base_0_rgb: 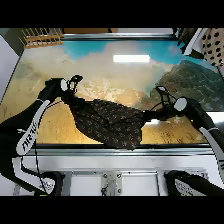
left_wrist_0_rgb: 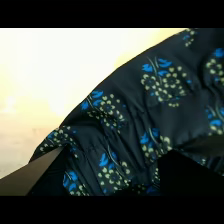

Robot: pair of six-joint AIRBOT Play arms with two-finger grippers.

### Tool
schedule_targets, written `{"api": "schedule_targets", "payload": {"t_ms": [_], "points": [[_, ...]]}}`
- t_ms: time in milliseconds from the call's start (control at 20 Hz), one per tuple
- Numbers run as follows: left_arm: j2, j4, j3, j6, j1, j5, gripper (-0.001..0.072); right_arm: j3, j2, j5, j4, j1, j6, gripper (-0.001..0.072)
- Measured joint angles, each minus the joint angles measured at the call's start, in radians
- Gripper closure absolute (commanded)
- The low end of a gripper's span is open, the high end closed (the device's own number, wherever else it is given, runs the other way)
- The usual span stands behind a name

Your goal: Fold the clothes and pants, and hang the long-sleeved shirts on hangers.

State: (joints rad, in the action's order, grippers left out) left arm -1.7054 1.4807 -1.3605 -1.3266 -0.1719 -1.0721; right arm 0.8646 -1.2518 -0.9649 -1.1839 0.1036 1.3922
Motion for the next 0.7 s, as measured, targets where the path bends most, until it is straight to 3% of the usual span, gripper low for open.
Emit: {"api": "schedule_targets", "payload": {"t_ms": [100, 150, 200, 250, 300, 350, 700], "points": [[-0.008, 0.014, -0.002, -0.023, -0.004, 0.011, 0.0433, -0.01, -0.065, 0.039, 0.04, 0.0, 0.004, 0.0], [-0.011, 0.022, -0.003, -0.039, -0.003, 0.014, 0.0612, -0.013, -0.095, 0.054, 0.072, 0.001, -0.001, 0.0024], [-0.013, 0.024, -0.003, -0.05, 0.0, 0.016, 0.0696, -0.015, -0.122, 0.067, 0.108, 0.002, -0.02, 0.0248], [-0.014, 0.031, -0.003, -0.062, 0.003, 0.019, 0.0697, -0.016, -0.146, 0.078, 0.148, 0.002, -0.041, 0.0508], [-0.014, 0.031, -0.004, -0.074, 0.007, 0.021, 0.0697, -0.017, -0.165, 0.091, 0.185, 0.003, -0.063, 0.0647], [-0.011, 0.032, -0.004, -0.087, 0.012, 0.02, 0.0696, -0.015, -0.177, 0.101, 0.214, 0.003, -0.084, 0.0704], [0.261, 0.034, -0.067, -0.124, 0.066, -0.032, 0.0697, 0.241, -0.018, 0.035, 0.149, -0.066, -0.129, 0.0705]]}}
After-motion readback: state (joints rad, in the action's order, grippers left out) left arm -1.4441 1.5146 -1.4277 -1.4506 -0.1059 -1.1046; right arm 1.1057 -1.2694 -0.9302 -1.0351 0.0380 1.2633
